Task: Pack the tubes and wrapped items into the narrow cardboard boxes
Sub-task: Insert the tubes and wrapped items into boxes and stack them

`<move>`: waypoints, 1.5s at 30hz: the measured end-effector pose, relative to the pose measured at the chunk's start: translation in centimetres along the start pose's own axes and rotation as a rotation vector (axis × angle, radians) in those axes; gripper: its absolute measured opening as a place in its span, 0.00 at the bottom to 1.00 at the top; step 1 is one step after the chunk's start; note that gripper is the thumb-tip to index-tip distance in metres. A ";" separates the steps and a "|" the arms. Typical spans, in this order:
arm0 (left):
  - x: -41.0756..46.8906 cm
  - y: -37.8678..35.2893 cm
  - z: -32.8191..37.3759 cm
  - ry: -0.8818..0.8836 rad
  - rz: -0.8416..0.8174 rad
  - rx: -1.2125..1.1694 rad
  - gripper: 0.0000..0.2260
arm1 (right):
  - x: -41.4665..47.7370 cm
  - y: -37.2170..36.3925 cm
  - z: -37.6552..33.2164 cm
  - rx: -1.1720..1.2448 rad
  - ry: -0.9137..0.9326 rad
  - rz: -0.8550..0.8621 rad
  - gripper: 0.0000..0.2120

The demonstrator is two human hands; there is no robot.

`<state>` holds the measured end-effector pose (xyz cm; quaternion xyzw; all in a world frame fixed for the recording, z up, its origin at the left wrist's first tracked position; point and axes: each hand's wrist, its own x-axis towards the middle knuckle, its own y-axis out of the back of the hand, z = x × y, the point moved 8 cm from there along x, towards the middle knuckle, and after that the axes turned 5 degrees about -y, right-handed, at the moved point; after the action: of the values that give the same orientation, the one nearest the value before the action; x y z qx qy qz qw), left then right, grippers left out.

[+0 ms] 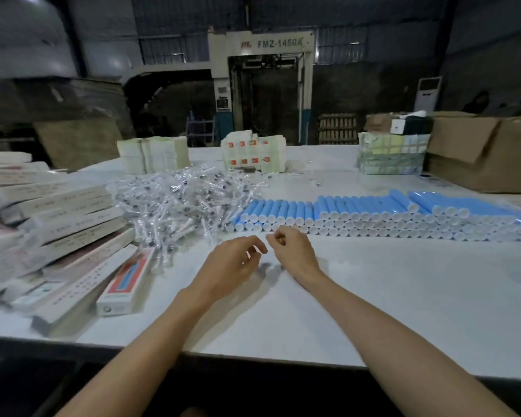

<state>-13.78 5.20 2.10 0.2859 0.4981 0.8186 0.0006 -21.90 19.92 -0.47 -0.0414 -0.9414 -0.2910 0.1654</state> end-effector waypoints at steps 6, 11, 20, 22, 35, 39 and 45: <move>-4.1 6.6 -4.6 0.256 0.186 0.361 0.10 | -0.1 -0.8 0.9 0.050 0.055 -0.121 0.15; -7.6 13.3 -7.8 0.545 0.248 0.768 0.20 | -0.5 -1.1 -0.1 0.067 0.104 -0.142 0.14; -12.9 15.4 -13.6 0.770 -0.129 0.805 0.29 | -1.0 -0.9 -0.8 0.162 0.099 -0.184 0.12; -12.9 15.2 -13.7 0.745 -0.098 0.813 0.27 | -1.2 -0.8 -1.0 0.173 0.104 -0.192 0.12; -4.9 16.3 -7.5 0.470 0.305 -0.391 0.16 | -0.9 -1.1 -0.6 0.212 0.095 -0.200 0.13; -1.1 11.3 -5.1 0.372 0.132 -1.011 0.19 | -0.7 -1.1 -0.2 0.226 0.069 -0.198 0.12; 3.0 4.5 -5.6 0.395 0.127 -1.146 0.19 | -0.7 -1.1 0.2 0.259 0.034 -0.204 0.11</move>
<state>-17.69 -0.82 5.29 0.1119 -0.0490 0.9924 0.0129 -21.50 19.10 -1.45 0.0808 -0.9675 -0.1829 0.1550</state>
